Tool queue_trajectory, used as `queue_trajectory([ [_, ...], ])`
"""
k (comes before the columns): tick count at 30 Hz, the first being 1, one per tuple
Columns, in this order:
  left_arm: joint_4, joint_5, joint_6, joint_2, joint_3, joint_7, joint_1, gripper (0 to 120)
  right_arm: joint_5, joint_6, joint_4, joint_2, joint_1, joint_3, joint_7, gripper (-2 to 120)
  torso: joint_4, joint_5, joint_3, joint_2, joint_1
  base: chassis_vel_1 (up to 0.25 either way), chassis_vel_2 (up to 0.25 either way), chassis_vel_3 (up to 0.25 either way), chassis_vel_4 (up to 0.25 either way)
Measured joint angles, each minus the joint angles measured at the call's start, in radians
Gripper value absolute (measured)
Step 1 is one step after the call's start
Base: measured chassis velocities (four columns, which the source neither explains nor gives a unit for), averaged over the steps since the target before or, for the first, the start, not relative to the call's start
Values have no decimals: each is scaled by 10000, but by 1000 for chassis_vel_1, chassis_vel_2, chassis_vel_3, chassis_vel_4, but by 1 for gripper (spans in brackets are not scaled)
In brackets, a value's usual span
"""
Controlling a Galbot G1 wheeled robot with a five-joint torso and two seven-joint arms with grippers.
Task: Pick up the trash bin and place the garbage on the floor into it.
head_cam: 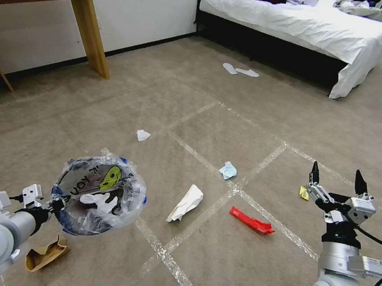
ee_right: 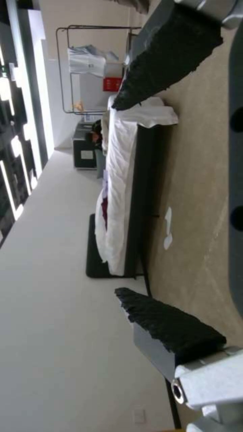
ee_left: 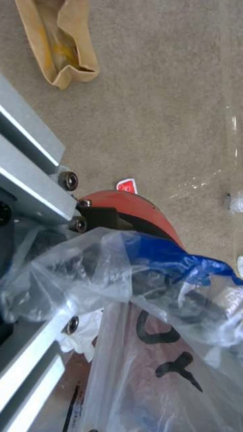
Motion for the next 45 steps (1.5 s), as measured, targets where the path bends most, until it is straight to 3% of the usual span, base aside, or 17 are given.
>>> queue_trajectory([
  [45, 175, -39, 0, -37, -125, -4, -102, 0, 164, -226, -653, -120, 813, -584, 36, 100, -1, 0, 1, 0, 1, -1, 2, 3, -1],
])
